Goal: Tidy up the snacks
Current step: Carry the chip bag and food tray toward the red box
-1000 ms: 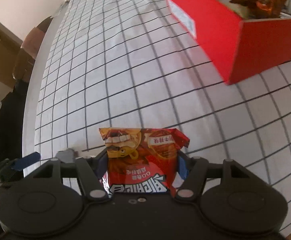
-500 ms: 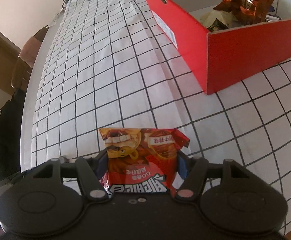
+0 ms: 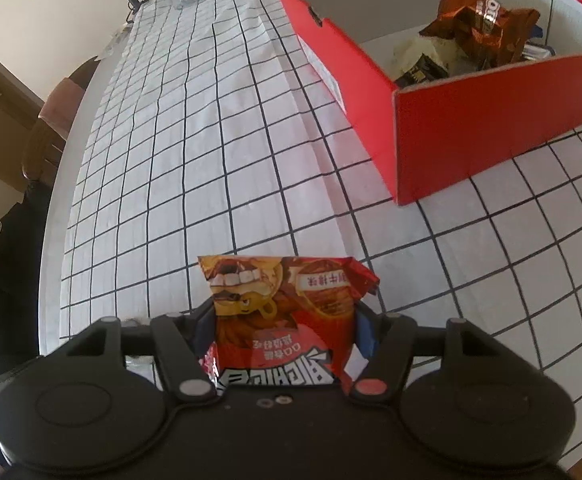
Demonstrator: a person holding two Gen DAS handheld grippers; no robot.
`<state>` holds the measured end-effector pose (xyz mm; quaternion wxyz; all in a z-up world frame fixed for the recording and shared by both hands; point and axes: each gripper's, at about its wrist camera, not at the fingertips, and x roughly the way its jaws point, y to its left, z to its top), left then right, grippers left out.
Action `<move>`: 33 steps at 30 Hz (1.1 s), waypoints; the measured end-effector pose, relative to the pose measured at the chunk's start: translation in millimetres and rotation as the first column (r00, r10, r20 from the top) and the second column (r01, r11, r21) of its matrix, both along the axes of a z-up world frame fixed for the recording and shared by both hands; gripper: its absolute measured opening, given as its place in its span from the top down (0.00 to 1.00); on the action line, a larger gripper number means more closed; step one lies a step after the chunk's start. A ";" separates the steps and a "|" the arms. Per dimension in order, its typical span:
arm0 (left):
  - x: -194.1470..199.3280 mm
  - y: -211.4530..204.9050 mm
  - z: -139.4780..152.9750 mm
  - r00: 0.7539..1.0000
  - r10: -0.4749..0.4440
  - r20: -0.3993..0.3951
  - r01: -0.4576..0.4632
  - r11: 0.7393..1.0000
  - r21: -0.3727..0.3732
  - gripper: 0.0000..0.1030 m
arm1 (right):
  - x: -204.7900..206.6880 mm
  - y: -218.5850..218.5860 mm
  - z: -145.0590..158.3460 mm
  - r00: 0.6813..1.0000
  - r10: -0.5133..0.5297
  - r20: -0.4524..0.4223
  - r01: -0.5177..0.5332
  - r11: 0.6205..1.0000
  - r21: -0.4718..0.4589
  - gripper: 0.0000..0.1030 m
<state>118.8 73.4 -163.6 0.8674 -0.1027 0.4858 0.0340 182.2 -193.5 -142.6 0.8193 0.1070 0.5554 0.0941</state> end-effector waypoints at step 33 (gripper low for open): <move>23.3 -28.4 -9.7 0.850 -0.523 -0.060 0.526 0.842 0.119 0.42 | -34.7 -26.2 6.8 0.999 -0.043 0.005 0.043 0.999 0.025 0.37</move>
